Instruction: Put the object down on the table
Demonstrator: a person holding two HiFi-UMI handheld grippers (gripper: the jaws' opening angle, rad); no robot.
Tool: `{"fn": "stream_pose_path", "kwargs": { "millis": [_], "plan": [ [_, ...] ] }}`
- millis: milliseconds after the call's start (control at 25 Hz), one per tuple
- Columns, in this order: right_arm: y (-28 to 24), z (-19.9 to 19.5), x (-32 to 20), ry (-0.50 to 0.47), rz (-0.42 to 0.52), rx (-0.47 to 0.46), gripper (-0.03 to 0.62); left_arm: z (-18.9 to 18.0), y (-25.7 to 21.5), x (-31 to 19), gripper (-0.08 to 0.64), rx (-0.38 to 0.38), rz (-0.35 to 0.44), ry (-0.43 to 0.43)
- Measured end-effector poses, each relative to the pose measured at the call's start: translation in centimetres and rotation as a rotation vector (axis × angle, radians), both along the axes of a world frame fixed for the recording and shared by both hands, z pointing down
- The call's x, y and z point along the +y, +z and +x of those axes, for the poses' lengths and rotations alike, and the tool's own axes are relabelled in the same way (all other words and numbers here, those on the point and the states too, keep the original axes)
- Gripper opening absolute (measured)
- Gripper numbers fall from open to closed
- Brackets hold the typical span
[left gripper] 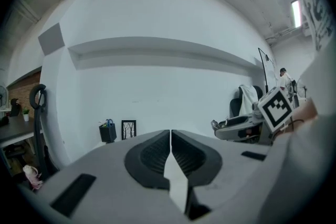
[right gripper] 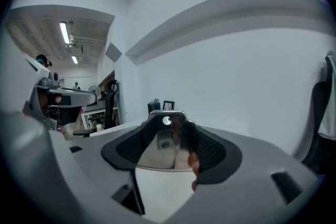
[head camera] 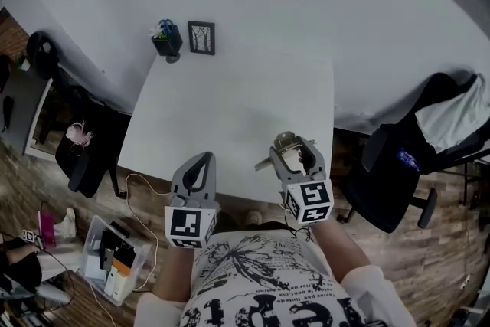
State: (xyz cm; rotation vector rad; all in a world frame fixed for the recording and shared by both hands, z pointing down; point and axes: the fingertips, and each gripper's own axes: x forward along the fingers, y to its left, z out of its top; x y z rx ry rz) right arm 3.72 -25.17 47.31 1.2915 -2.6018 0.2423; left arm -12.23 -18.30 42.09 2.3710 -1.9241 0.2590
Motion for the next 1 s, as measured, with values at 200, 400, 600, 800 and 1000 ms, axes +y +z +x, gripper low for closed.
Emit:
{"fn": "stream_pose_path", "kwargs": {
  "millis": [200, 400, 600, 800, 1000],
  "plan": [
    [2.5, -1.5, -2.4, 0.038, -0.069, 0.045, 0.279, -1.4, 1.5, -3.7, 0.012, 0.020, -0.035, 0.054],
    [4.7, -3.5, -5.1, 0.109, -0.132, 0.080, 0.279, -3.8, 2.3, -8.3, 0.012, -0.001, -0.030, 0.129],
    [6.4, -6.2, -7.8, 0.166, -0.189, 0.098, 0.279, -6.0, 2.6, -12.1, 0.012, 0.019, -0.027, 0.210],
    [9.9, -8.7, -10.2, 0.187, -0.268, 0.146, 0.279, -7.8, 4.0, -14.3, 0.012, 0.043, -0.049, 0.273],
    [13.9, -10.6, -12.1, 0.192, -0.344, 0.196, 0.281, -9.6, 5.7, -15.9, 0.012, 0.062, -0.135, 0.287]
  ]
}}
